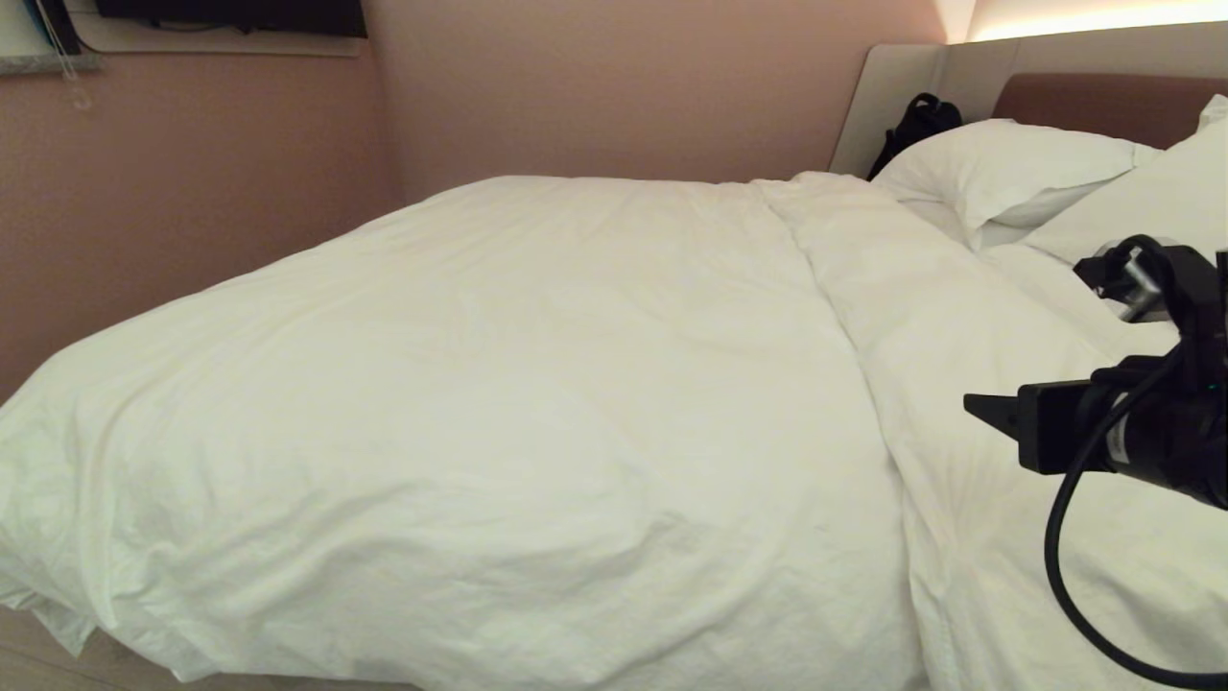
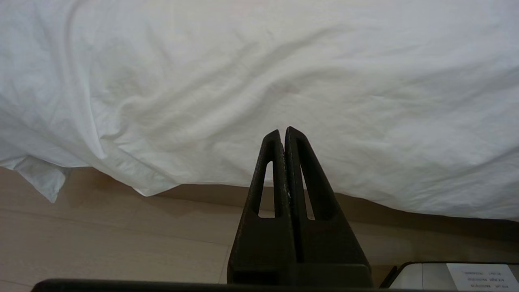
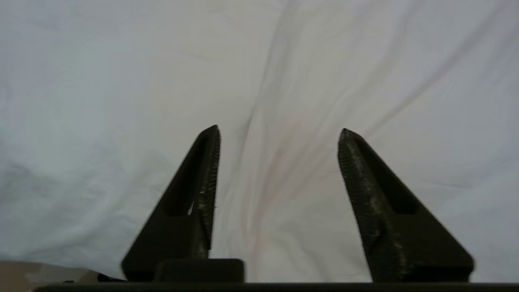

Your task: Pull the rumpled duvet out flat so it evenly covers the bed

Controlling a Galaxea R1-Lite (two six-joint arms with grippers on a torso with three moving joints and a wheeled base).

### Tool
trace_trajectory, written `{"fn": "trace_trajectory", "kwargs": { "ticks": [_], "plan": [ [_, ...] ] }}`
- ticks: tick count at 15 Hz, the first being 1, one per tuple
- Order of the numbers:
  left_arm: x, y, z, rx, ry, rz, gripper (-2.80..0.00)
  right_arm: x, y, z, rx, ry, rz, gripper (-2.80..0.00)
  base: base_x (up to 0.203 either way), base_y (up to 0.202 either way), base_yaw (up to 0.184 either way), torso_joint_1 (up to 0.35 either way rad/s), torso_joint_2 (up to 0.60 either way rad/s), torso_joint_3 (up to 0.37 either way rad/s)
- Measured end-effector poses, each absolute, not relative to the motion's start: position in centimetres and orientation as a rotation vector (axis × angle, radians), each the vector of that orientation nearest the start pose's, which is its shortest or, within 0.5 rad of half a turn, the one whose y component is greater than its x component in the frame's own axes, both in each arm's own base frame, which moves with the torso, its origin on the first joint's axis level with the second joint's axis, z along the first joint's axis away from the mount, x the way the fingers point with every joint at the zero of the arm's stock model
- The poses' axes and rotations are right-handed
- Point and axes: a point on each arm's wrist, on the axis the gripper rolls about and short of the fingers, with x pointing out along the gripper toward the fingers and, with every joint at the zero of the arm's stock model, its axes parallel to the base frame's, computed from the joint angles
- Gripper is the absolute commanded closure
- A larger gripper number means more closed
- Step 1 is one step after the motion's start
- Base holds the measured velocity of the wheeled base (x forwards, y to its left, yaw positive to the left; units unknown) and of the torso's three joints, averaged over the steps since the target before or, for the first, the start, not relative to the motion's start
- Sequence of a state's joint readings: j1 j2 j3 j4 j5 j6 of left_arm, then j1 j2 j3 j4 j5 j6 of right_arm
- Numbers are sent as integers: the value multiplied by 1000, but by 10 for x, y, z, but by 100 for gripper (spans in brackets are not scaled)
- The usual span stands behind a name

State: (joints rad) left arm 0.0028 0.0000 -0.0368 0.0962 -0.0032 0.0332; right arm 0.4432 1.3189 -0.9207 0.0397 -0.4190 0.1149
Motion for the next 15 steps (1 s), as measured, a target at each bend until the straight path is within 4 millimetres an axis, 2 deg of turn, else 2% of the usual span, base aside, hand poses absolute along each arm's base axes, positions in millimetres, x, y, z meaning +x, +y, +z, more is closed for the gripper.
{"fn": "trace_trajectory", "kwargs": {
  "ticks": [5,7,11,15],
  "plan": [
    [-26,0,76,33,59,-1,0,202,63,254,23,368,-100,0,0,0,0,0,0,0],
    [-26,0,76,33,59,-1,0,199,57,253,64,371,-116,0,0,0,0,0,0,0],
    [-26,0,76,33,59,-1,0,181,49,257,166,337,-122,0,0,0,0,0,0,0],
    [-26,0,76,33,59,-1,0,148,38,253,231,298,-124,0,0,0,0,0,0,0]
  ]
}}
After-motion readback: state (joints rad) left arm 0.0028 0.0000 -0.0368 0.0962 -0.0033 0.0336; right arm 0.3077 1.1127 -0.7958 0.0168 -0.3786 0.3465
